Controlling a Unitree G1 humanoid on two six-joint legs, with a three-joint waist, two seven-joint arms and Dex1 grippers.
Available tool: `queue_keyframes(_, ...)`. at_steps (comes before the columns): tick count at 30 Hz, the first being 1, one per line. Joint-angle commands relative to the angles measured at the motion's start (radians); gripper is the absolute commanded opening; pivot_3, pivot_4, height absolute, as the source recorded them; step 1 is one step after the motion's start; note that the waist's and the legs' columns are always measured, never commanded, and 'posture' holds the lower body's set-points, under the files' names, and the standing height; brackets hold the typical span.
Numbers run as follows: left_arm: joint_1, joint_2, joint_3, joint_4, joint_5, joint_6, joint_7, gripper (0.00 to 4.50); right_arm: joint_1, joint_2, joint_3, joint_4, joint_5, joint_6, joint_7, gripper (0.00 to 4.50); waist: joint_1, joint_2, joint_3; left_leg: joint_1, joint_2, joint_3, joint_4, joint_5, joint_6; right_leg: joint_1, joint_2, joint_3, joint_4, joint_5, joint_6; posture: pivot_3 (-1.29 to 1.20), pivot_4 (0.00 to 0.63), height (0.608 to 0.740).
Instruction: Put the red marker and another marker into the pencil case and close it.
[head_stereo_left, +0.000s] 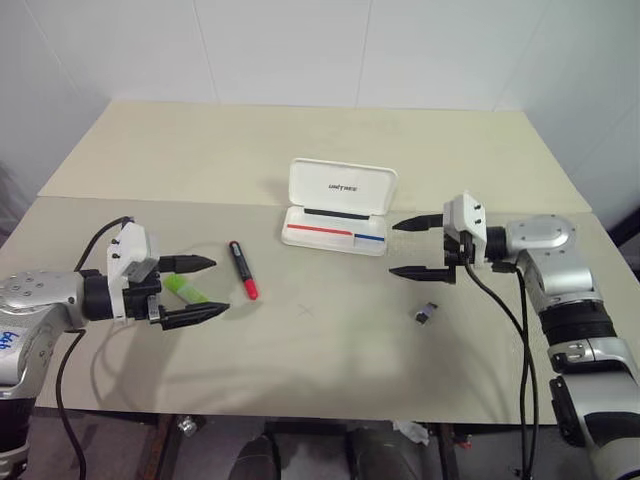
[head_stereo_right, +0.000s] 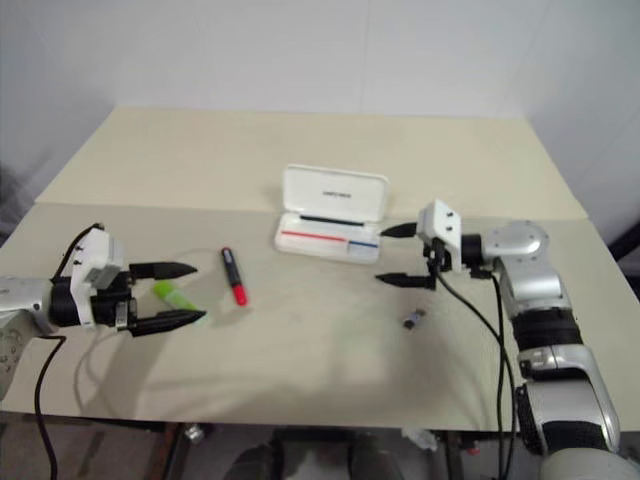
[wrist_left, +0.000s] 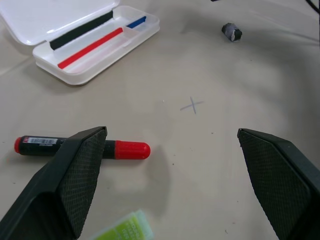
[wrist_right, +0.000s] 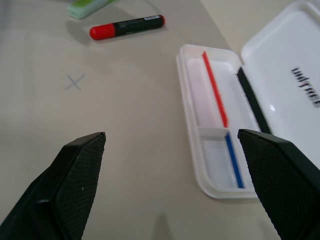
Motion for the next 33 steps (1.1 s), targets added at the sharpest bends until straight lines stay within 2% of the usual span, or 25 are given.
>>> queue_keyframes(1, -0.016, 0.021, 0.023, -0.017, -0.007, -0.003, -0.007, 4.46, 0.009, 0.008, -0.024, -0.073, 0.028, 0.029, -0.033, 4.50, 0.000, 0.000, 0.000, 0.000, 0.000, 0.000, 0.000, 0.000, 0.000, 0.000, 0.000, 0.000, 0.000, 0.000, 0.000, 0.00, 0.150, 0.740)
queue_keyframes(10, -0.016, 0.005, 0.035, -0.030, -0.028, -0.006, 0.007, 4.46, -0.025, 0.072, 0.041, -0.114, -0.058, 0.104, -0.152, 4.50, -0.001, 0.000, 0.000, 0.001, 0.000, 0.000, 0.001, 0.000, 0.000, 0.000, 0.000, 0.000, 0.002, 0.000, 0.000, 0.00, 0.150, 0.740)
queue_keyframes(17, 0.034, -0.033, 0.094, -0.083, -0.053, -0.009, 0.057, 4.46, -0.134, 0.134, 0.152, 0.009, -0.188, 0.097, -0.199, 4.50, -0.003, 0.000, 0.000, 0.001, 0.001, 0.000, 0.000, 0.000, 0.000, -0.001, 0.000, 0.000, 0.002, 0.000, -0.001, 0.00, 0.150, 0.740)
queue_keyframes(21, 0.048, -0.051, 0.128, -0.127, -0.084, 0.015, 0.109, 4.46, -0.205, 0.158, 0.210, 0.148, -0.266, 0.069, -0.209, 4.50, 0.000, 0.000, 0.000, 0.000, 0.000, -0.001, 0.001, 0.000, 0.000, -0.001, -0.001, -0.001, 0.001, 0.000, -0.001, 0.00, 0.150, 0.740)
queue_keyframes(33, 0.161, -0.062, 0.228, -0.220, -0.098, 0.027, 0.174, 4.46, -0.367, 0.222, 0.235, 0.428, -0.349, 0.001, -0.227, 4.50, -0.009, 0.000, 0.000, 0.001, 0.000, -0.001, 0.000, 0.000, 0.000, -0.001, 0.000, 0.000, 0.002, -0.001, -0.001, 0.00, 0.150, 0.740)
